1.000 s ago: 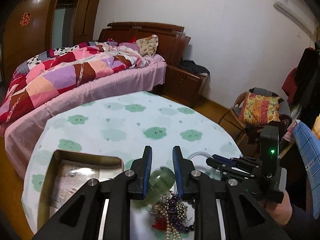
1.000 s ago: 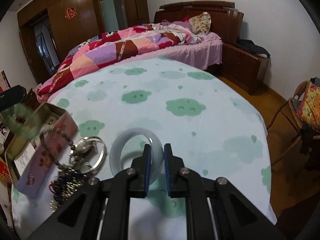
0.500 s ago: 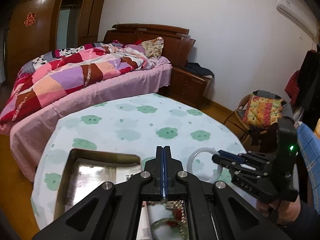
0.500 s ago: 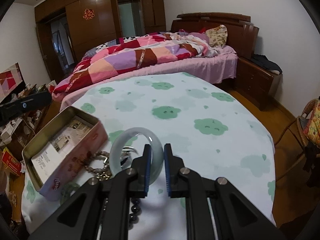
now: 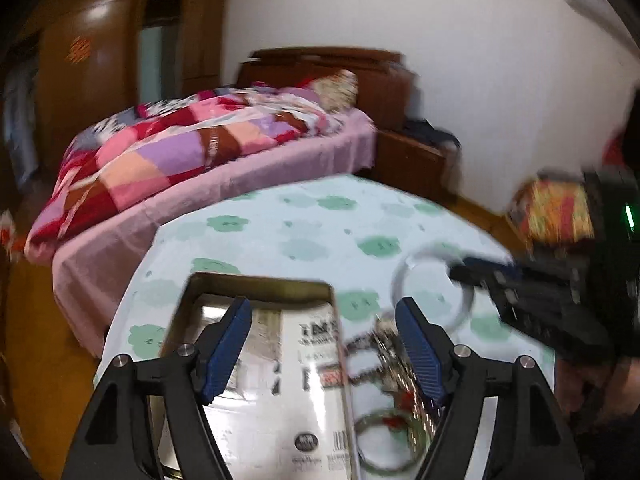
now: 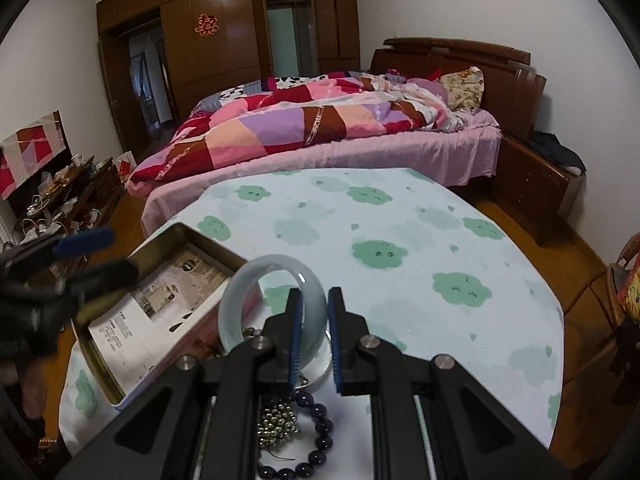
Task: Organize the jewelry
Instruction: 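Lift both bangles and carry them over the open tin box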
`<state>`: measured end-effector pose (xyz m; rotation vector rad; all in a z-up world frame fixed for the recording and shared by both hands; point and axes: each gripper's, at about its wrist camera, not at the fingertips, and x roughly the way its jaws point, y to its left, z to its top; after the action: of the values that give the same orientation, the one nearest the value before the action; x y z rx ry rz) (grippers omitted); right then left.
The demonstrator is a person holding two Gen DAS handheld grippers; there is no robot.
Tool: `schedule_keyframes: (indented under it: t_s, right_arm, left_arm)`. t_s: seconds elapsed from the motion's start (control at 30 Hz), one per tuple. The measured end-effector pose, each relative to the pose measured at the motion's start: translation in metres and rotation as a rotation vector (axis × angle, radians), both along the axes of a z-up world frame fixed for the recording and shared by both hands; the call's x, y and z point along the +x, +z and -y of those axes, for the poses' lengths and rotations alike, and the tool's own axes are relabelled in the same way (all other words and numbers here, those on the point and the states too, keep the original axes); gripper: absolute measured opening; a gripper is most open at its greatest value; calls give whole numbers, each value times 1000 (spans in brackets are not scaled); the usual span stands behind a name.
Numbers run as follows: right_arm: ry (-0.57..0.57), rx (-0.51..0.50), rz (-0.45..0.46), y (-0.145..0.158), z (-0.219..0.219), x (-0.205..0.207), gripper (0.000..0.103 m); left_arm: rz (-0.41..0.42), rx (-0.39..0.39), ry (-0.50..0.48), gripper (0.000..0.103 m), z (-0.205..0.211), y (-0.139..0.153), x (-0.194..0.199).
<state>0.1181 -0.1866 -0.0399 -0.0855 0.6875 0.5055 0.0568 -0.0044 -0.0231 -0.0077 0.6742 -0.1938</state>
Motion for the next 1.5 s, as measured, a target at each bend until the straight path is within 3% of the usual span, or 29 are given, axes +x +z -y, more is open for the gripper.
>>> schedule_keyframes:
  t_s: [0.13, 0.27, 0.33, 0.43, 0.63, 0.7, 0.77, 1.07, 1.1, 1.3, 1.47, 1.5]
  right_arm:
    - [-38, -26, -18, -11, 18, -10, 15]
    - [-53, -44, -30, -20, 37, -34, 16]
    - [-43, -43, -40, -26, 40, -46, 17]
    - [-28, -28, -39, -27, 42, -58, 17]
    - [-28, -49, -30, -28, 39, -56, 17]
    - [-35, -39, -36, -30, 41, -54, 16]
    - [-35, -23, -29, -29, 43, -57, 16]
    - [-14, 4, 44, -3, 39, -65, 16]
    - [-11, 9, 52, 0, 38, -65, 0]
    - [27, 1, 117, 28, 22, -62, 3]
    - [-16, -30, 60, 7, 32, -41, 3]
    - [-32, -25, 39, -1, 42, -37, 7]
  left_arm:
    - [-87, 76, -79, 60, 35, -18, -19]
    - [-148, 114, -117, 57, 60, -31, -47]
    - [-177, 79, -124, 56, 61, -35, -47]
    - [-222, 53, -113, 44, 59, -46, -42]
    - [-303, 30, -150, 35, 67, -69, -37]
    - [-288, 70, -144, 22, 68, -71, -39]
    - [-300, 41, -153, 6, 65, -71, -38]
    - [-240, -15, -179, 6, 56, -51, -47]
    - [-224, -23, -174, 6, 52, -44, -48]
    - [-107, -65, -127, 6, 24, -1, -50]
    - [-76, -73, -83, 5, 6, 7, -43]
    - [-77, -76, -78, 5, 4, 7, -43]
